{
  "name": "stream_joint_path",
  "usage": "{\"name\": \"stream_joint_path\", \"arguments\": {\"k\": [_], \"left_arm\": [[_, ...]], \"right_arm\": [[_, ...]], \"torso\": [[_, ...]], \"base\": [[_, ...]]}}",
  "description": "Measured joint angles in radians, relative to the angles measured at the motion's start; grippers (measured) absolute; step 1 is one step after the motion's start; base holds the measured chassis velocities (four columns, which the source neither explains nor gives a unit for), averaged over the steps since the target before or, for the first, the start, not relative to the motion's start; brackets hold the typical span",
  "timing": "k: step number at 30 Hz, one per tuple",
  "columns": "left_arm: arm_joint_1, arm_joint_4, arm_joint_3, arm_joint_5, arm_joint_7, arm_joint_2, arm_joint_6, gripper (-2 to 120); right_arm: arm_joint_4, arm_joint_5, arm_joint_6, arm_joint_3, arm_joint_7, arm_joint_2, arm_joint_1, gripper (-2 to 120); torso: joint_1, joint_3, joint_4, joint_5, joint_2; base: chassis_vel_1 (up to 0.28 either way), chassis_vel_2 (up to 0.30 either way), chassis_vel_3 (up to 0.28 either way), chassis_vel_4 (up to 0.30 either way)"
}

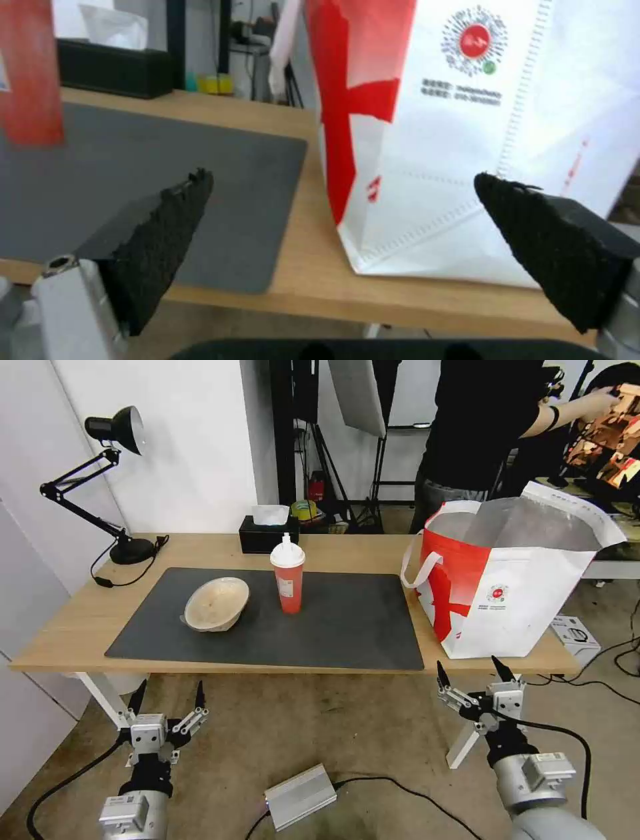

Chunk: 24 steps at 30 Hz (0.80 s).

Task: Pick up the trash from the table and place it into the takeout bag.

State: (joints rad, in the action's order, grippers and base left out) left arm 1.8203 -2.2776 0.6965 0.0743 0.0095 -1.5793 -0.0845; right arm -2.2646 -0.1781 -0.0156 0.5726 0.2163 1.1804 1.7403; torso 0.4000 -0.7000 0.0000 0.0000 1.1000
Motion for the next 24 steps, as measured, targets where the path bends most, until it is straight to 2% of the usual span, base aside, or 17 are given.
{"name": "stream_joint_path", "arguments": {"k": [24], "left_arm": [[0.0,0.003,0.005,0.001,-0.001,-0.002,0.0,98]], "right_arm": [[0.052,0.033,0.04,-0.05,0.075,-0.003,0.023,100]], "torso": [[0.0,0.0,0.0,0.0,0.0]], "base": [[0.0,0.0,0.0,0.0]]}}
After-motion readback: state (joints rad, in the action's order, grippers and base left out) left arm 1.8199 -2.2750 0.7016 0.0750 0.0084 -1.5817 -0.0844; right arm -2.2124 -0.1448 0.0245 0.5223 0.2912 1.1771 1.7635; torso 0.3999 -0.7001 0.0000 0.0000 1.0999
